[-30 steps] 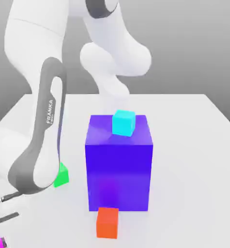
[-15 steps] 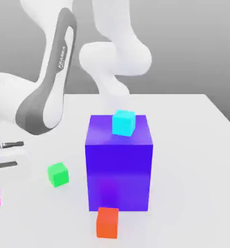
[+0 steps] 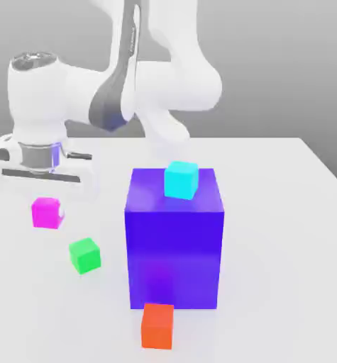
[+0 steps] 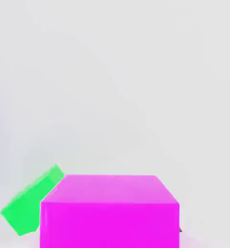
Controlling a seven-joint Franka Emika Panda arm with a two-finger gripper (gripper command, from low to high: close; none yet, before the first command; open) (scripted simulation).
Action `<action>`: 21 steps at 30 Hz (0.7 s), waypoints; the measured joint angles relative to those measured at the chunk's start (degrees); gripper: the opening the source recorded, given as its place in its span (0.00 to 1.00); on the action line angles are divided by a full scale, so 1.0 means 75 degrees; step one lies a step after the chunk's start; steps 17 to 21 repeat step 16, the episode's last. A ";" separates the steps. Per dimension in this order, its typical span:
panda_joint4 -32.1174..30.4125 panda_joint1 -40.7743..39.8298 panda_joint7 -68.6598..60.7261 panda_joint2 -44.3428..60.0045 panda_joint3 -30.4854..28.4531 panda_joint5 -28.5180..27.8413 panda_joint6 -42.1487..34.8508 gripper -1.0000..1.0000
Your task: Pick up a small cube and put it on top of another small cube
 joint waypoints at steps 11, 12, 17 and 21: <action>-0.0307 0.1169 -0.0970 0.1611 -0.0659 0.1780 0.1857 0.00; -0.0310 0.1253 -0.1109 0.1831 -0.0685 0.1991 0.2070 0.00; -0.0320 0.1411 -0.1443 0.2246 -0.0667 0.2485 0.2470 1.00; -0.0320 0.1411 -0.1443 0.2246 -0.0667 0.2485 0.2470 1.00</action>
